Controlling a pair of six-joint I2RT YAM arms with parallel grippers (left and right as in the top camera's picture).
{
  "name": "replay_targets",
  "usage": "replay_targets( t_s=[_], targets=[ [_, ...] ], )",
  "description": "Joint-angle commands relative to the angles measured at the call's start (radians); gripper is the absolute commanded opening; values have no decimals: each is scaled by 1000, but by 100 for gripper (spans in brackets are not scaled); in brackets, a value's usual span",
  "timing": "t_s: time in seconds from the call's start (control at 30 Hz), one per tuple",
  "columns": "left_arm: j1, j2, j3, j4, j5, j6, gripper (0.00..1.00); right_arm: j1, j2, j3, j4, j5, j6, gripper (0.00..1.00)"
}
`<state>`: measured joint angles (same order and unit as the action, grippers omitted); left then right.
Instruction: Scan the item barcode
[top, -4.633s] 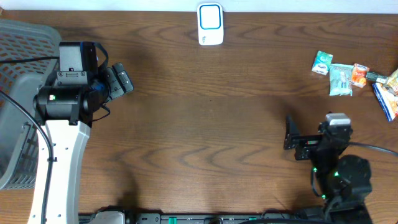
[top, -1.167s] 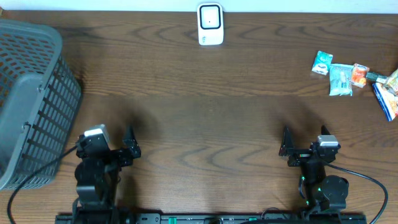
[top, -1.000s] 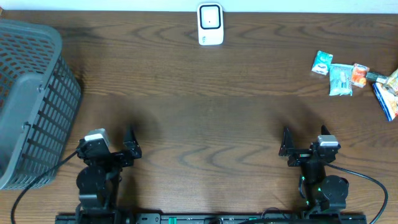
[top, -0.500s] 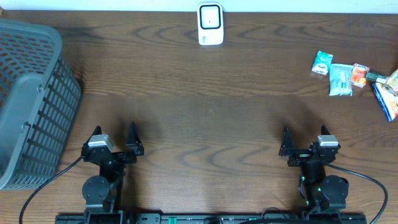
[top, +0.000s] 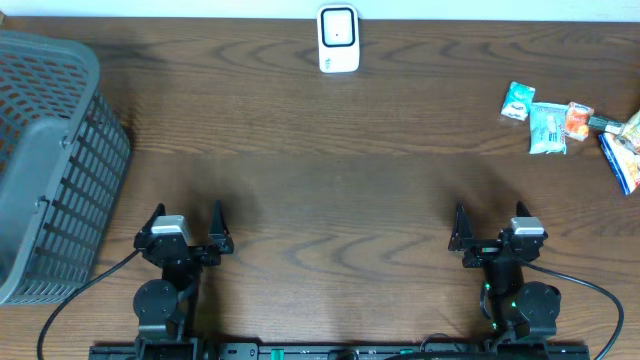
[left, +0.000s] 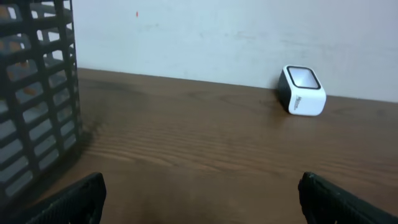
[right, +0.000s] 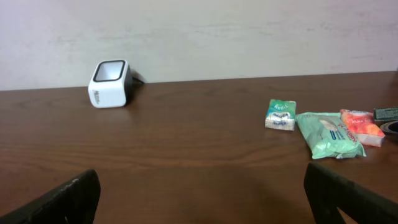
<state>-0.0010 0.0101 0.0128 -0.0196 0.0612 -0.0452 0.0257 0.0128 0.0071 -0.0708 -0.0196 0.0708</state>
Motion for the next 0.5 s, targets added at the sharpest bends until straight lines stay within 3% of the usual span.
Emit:
replay_targets(
  t_s=[0.0, 0.47],
  targets=[
    [0, -9, -9, -48, 13, 74, 98, -5, -4, -2, -5, -2, -9, 99],
    [0, -8, -9, -51, -13, 79, 98, -5, -4, -2, -4, -2, -9, 99]
  ],
)
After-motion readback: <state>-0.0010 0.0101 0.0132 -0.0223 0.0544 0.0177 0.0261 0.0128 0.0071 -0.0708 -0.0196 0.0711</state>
